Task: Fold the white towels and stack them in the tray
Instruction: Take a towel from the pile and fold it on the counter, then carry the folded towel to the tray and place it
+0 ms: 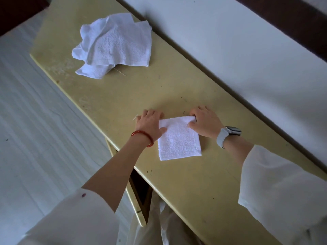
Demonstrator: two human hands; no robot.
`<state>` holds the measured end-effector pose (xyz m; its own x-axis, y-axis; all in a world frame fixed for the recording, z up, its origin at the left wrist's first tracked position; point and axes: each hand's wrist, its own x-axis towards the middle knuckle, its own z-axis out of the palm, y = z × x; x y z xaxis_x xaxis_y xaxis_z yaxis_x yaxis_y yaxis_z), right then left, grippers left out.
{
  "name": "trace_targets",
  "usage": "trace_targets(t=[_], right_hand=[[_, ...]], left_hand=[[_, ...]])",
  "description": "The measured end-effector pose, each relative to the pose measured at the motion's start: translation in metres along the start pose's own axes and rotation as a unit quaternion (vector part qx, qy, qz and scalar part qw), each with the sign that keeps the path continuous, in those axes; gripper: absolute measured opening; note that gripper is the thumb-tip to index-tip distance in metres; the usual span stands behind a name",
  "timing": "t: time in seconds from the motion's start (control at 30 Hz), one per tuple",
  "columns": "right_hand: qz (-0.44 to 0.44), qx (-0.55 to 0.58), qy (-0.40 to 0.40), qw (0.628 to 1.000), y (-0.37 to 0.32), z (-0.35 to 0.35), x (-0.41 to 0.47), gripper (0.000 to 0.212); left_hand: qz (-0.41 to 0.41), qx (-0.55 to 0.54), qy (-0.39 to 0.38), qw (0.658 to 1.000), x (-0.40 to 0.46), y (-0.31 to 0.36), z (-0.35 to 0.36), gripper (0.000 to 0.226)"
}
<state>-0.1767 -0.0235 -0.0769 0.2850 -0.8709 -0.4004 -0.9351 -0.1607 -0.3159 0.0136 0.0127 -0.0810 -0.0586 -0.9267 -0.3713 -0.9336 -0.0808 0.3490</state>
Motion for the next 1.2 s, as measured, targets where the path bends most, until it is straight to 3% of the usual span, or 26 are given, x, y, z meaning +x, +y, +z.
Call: trace_targets(t=[0.1,0.23,0.33,0.43,0.57,0.67,0.8,0.93,1.0,1.07,1.13,1.2], right_hand=[[0.016,0.045,-0.028,0.998,-0.002,-0.003,-0.001,0.010],[-0.026,0.096,0.023,0.995,-0.001,-0.010,-0.010,0.005],[-0.055,0.168,0.094,0.980,-0.004,-0.028,-0.018,0.006],[-0.069,0.296,0.144,0.942,-0.013,-0.050,-0.023,0.012],[-0.107,0.337,0.199,0.914,-0.014,-0.054,-0.036,0.016],[-0.064,0.345,0.157,0.923,-0.010,-0.030,-0.050,0.028],[0.044,0.366,0.093,0.925,-0.005,0.012,-0.061,0.018],[0.107,0.396,0.155,0.899,-0.011,0.018,-0.058,0.021],[0.185,0.449,0.155,0.860,-0.008,0.015,-0.043,0.013],[0.246,0.500,0.122,0.821,-0.006,0.011,-0.028,0.020],[0.281,0.513,0.088,0.806,-0.005,0.010,-0.018,0.031],[0.282,0.486,0.058,0.825,-0.007,0.008,-0.013,0.038]], left_hand=[[-0.015,0.001,-0.049,0.999,0.007,0.002,-0.004,0.039],[-0.024,-0.006,-0.055,0.998,0.006,0.003,-0.008,0.032],[-0.019,-0.149,0.057,0.987,0.004,0.006,-0.020,0.018],[0.030,-0.208,0.192,0.959,0.000,0.016,-0.042,0.010],[0.115,-0.254,0.267,0.922,-0.013,0.021,-0.046,0.016],[0.111,-0.271,0.238,0.926,-0.022,0.016,-0.015,0.019],[0.036,-0.355,0.134,0.925,-0.043,0.014,0.028,0.023],[-0.142,-0.537,0.087,0.827,-0.043,0.018,0.023,0.023],[-0.246,-0.572,0.091,0.777,-0.030,0.019,0.016,0.025],[-0.289,-0.589,0.075,0.751,-0.018,0.019,0.007,0.015],[-0.296,-0.584,0.047,0.755,-0.010,0.020,0.003,0.030],[-0.288,-0.523,0.013,0.802,-0.004,0.021,0.001,0.043]])
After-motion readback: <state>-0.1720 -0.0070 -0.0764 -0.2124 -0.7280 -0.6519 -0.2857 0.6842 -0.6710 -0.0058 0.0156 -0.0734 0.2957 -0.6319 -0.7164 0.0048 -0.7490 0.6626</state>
